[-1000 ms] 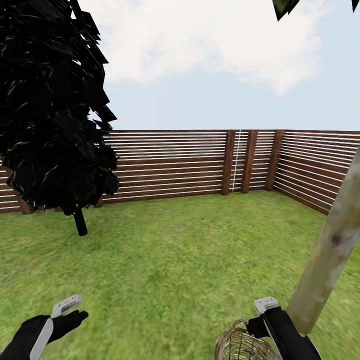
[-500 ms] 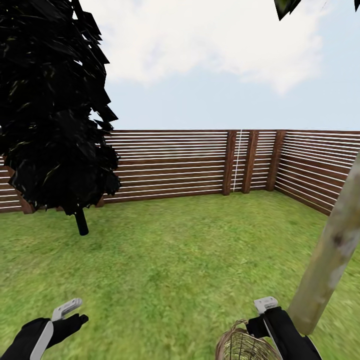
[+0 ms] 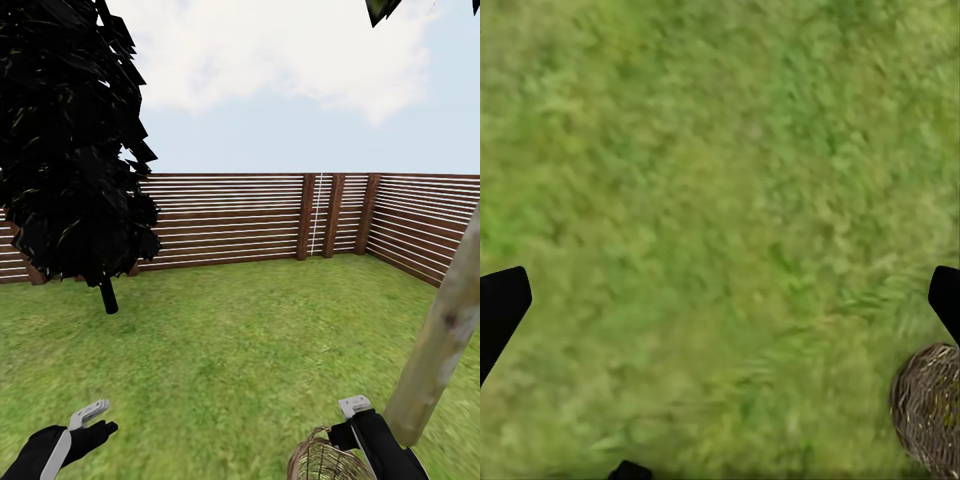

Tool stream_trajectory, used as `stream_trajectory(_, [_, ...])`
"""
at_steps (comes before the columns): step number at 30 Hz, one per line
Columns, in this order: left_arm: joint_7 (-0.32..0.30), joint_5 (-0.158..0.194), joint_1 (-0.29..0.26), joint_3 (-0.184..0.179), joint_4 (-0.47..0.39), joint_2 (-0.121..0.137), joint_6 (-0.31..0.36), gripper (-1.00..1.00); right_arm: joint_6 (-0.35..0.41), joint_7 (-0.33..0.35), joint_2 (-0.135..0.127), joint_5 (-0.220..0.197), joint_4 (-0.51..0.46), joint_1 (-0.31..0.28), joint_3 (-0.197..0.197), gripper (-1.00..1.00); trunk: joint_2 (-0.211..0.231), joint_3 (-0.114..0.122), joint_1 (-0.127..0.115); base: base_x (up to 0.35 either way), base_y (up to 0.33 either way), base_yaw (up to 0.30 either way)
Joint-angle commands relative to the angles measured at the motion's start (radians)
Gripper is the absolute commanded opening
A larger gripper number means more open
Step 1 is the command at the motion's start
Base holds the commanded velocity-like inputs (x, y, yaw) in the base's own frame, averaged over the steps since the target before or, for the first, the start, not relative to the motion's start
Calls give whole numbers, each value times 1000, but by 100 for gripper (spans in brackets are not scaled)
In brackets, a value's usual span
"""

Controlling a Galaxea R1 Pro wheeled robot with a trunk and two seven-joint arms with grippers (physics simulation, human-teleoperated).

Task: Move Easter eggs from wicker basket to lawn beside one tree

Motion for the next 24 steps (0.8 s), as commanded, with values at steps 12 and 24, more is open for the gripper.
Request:
stream_trajectory(12, [-4, -1, -1, 5, 17, -1, 6, 100, 4, 10, 0, 11, -1, -1, -2, 100, -64, -30, 35, 0, 0, 0])
stream_trajectory(24, [-4, -1, -1, 7, 20, 0, 6, 100, 3, 10, 0, 11, -1, -1, -2, 100, -148, -67, 81, 0, 0, 0])
